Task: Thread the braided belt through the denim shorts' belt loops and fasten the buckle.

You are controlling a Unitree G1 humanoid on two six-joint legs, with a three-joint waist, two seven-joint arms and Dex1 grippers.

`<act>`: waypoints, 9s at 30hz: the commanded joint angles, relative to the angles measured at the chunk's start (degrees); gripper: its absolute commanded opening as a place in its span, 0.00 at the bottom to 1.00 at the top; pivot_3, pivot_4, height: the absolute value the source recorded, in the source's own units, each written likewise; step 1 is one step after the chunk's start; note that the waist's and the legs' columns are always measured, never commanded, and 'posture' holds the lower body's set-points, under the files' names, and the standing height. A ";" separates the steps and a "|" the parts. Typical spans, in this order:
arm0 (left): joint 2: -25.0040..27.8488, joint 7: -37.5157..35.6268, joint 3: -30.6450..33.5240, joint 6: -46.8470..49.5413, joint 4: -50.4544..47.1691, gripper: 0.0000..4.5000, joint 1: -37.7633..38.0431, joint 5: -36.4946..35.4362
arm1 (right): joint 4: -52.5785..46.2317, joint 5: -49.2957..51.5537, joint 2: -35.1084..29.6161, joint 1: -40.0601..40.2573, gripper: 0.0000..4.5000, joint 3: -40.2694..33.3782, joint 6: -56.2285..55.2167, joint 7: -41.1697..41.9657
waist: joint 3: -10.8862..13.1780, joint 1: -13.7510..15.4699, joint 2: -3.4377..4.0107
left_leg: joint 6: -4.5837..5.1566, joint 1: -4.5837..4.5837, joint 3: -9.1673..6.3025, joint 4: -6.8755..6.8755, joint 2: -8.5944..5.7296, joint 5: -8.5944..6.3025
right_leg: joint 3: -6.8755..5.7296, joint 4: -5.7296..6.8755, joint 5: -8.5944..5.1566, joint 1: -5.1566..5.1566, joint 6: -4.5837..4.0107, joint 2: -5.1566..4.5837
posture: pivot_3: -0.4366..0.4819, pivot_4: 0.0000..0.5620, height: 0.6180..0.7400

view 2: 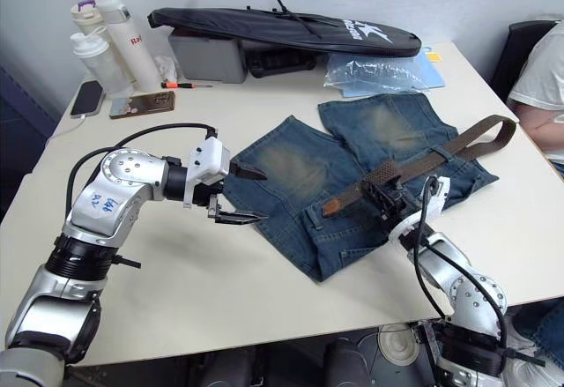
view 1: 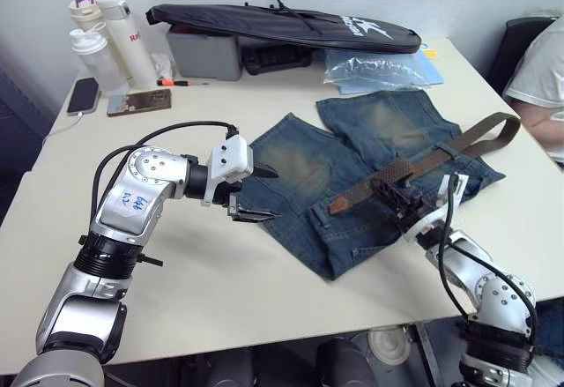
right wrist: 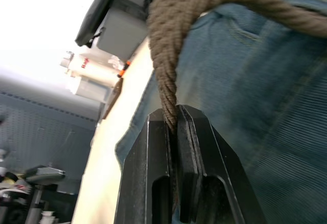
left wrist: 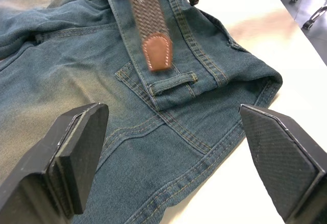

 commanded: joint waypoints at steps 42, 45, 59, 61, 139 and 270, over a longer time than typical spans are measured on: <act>0.32 -0.37 0.07 -0.29 -2.42 1.00 -0.42 0.38 | 1.45 -44.59 3.08 -2.49 0.19 33.92 -0.29 17.21 | -0.67 -1.99 -0.96 | -0.33 0.79 0.38 -0.20 0.32 -0.14 | 0.16 0.11 -0.27 0.17 -0.45 0.16 | 0.48 0.27 0.33; 0.56 -0.66 -0.32 -0.87 -2.25 1.00 -0.33 0.79 | -0.37 -43.24 2.61 -2.32 0.46 32.26 1.70 18.32 | -0.67 -1.90 -0.95 | -0.37 0.82 0.42 -0.21 0.40 -0.17 | 0.20 0.11 -0.29 0.17 -0.47 0.23 | 0.48 0.27 0.33; 1.52 -3.43 -2.35 -11.98 1.52 1.00 1.31 5.30 | -25.46 -37.41 -23.08 0.76 0.99 23.89 13.33 25.89 | -0.41 0.98 -0.59 | 0.17 0.51 0.50 0.04 0.11 -0.49 | 0.27 -0.03 -0.25 0.05 -0.41 -0.05 | 0.48 0.27 0.33; 1.51 -4.04 -3.15 -14.77 2.05 1.00 1.66 6.36 | -26.20 -38.22 -26.85 -1.02 0.99 23.17 12.64 26.99 | -0.40 1.24 -0.60 | 0.18 0.47 0.52 0.05 0.11 -0.48 | 0.25 -0.10 -0.22 0.03 -0.36 -0.03 | 0.48 0.27 0.33; 34.02 -9.86 32.66 -7.69 -2.99 0.01 51.61 -1.38 | 1.17 -59.69 -24.13 -23.11 0.00 45.19 11.04 36.83 | -0.98 -1.65 -0.52 | -0.23 1.10 1.51 0.03 1.36 -1.18 | -0.84 0.04 -0.33 -0.20 -0.78 -0.21 | 0.48 0.27 0.33; 11.02 -4.10 4.37 36.66 43.22 0.05 -16.45 -3.25 | 29.21 -57.43 -16.83 -35.34 0.09 24.25 -9.72 50.10 | 0.15 -1.57 -0.42 | -0.60 0.49 2.63 0.65 1.02 -0.87 | -0.90 0.91 -0.06 -1.05 -0.53 -0.28 | 0.48 0.27 0.33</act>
